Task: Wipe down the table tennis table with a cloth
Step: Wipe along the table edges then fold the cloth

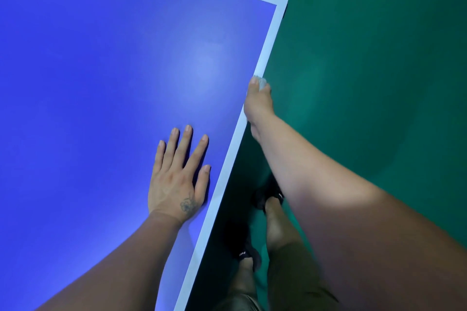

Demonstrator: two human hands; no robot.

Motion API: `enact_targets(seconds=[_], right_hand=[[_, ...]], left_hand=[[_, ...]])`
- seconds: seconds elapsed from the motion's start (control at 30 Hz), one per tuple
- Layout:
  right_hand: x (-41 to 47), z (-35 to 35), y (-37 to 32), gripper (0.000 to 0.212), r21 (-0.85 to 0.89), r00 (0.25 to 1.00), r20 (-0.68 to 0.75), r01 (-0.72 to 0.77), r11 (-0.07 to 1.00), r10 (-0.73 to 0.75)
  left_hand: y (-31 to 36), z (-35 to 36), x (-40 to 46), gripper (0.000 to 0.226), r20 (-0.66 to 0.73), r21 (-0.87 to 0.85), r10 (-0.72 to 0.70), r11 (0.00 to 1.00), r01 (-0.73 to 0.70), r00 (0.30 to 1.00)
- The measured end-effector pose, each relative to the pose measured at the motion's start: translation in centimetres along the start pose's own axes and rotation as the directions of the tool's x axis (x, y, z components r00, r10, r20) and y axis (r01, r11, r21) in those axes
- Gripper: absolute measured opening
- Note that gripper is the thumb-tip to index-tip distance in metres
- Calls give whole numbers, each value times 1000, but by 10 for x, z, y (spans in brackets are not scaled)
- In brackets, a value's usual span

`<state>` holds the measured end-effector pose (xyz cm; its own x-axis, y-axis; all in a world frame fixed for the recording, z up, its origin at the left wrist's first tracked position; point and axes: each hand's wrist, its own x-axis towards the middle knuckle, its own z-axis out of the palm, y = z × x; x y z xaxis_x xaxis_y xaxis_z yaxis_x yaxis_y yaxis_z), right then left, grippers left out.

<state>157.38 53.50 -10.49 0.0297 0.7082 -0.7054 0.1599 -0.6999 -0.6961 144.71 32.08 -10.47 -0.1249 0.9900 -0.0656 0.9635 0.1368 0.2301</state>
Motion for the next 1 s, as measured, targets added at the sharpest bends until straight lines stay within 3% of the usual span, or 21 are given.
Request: enact_targets(seconds=[0.17,0.27,0.43,0.6,0.73,0.87,1.0], right_hand=[[-10,-3,7,43,-44,1000,2,4,999,-4],[-44,3,43,64,-100,999,34,22,995,-18],[-66,6,53,69,-60,997,52,-54,997,57],[21,-1,-1,67,-51,999,34,23,998,-22],[95,-20,-62,55,-73,998,38,43,996,-40],[121,-30,-99,48,-34,999,27,44,998,-43],[105,-28,-79,59,-41,996,29,90,995,-88]], left_hand=[[1,-2,0,61,12,25,-2,1000,2,1000],[7,-6,5,57,-34,-14,-37,999,37,999],[29,-8,89,53,-142,-105,-164,983,150,976],[55,-1,218,52,-247,-186,-327,940,286,912],[73,4,295,60,-216,-151,-464,885,440,859],[80,13,335,78,-163,-84,-650,758,646,742],[81,21,338,82,-180,-21,-671,734,679,719]])
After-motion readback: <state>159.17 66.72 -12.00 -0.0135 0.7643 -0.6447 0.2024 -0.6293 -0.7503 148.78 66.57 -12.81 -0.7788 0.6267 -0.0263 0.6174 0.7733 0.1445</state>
